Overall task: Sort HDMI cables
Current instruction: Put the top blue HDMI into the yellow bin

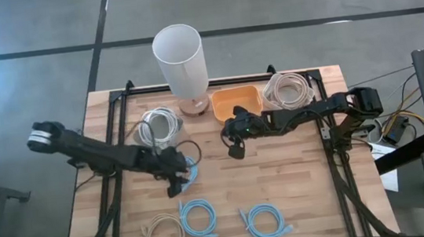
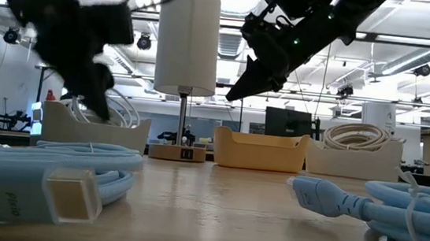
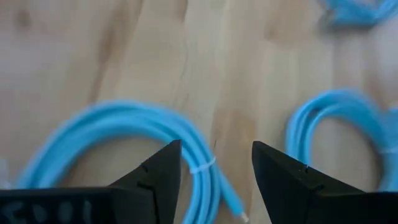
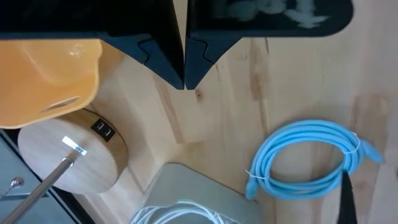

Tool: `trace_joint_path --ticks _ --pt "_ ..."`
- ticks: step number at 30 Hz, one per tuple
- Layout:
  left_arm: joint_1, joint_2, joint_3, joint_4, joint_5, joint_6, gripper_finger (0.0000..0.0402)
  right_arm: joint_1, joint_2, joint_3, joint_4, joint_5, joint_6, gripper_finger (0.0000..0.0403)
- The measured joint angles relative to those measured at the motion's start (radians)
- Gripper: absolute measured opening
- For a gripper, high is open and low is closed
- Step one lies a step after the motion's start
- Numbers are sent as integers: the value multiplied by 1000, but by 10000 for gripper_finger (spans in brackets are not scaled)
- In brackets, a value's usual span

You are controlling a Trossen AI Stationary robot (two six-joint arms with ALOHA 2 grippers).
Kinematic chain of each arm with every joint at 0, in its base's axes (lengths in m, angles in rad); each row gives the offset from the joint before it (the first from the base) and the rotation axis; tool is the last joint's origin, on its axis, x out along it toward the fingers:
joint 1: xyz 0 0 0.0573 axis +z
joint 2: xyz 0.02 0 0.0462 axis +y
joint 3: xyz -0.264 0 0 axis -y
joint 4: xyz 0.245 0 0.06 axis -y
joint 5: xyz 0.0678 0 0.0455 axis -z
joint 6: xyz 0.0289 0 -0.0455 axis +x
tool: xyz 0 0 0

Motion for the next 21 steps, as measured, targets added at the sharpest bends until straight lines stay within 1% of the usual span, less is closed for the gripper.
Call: trace_joint_path --ticks 4,7,9,13,16,21 --pt "-18 105 0 7 -4 -12 190 7 0 0 0 -4 10 9" --pt "-17 167 0 8 -30 -70 190 13 0 0 0 -4 13 9" --pt "-16 195 2 25 -31 -95 190 17 0 0 0 -5 22 9" --pt "-20 232 4 65 -41 -95 183 24 0 -1 -1 -8 21 9" --pt "-20 233 2 78 -43 -86 151 24 0 -1 -1 -8 21 9" --pt "-20 212 0 87 -33 -93 57 24 0 -1 -4 -8 25 9"
